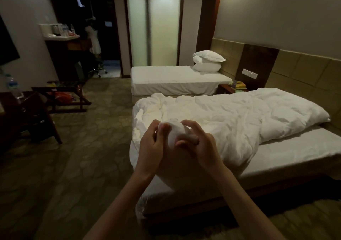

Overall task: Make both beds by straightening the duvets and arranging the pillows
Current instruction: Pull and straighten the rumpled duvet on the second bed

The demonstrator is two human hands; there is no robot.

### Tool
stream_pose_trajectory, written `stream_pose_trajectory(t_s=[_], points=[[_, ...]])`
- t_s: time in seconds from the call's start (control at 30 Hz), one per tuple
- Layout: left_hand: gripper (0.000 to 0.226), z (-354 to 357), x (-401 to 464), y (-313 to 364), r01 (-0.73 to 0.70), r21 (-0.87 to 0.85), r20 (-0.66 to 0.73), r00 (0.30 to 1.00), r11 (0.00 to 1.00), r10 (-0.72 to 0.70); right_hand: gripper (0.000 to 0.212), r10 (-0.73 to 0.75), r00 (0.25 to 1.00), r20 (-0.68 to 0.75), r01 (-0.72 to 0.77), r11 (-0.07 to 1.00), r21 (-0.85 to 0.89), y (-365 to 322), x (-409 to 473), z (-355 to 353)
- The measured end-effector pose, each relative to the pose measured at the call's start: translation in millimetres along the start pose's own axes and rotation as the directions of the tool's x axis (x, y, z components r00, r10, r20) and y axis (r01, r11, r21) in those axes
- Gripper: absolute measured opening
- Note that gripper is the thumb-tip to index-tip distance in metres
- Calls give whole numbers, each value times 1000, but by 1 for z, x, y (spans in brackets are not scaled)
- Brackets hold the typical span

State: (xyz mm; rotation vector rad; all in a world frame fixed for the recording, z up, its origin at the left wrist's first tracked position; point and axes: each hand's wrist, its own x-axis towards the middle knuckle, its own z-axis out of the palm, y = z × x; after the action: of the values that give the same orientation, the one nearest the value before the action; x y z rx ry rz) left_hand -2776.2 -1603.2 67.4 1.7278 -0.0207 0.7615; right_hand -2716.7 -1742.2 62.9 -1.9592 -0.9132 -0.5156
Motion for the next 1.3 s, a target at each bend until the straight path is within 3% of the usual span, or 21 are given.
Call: stream_pose_trajectory(t_s=[0.43, 0.8, 0.97, 1.13, 1.23, 1.3], points=[[23, -16, 2, 57, -138, -106, 30, 989, 985, 142, 41, -60, 998, 21, 57, 990, 132, -47, 18, -34], [20, -16, 4, 78, -234, -68, 12, 972, 970, 235, 46, -98, 994, -51, 103, 989, 105, -69, 18, -55], [18, -24, 1, 95, -299, -56, 19, 954, 953, 300, 39, -114, 992, -51, 120, 982, 145, -91, 19, -63], [20, -36, -12, 121, -399, -114, -8, 916, 910, 401, 52, -216, 970, -115, 235, 954, 187, -118, 12, -77], [23, -32, -3, 123, -368, -84, -29, 930, 926, 366, 50, -235, 964, -124, 255, 949, 187, -117, 23, -76], [26, -30, 4, 114, -302, -58, -35, 953, 952, 300, 46, -148, 983, -111, 169, 961, 218, -109, 30, -64]])
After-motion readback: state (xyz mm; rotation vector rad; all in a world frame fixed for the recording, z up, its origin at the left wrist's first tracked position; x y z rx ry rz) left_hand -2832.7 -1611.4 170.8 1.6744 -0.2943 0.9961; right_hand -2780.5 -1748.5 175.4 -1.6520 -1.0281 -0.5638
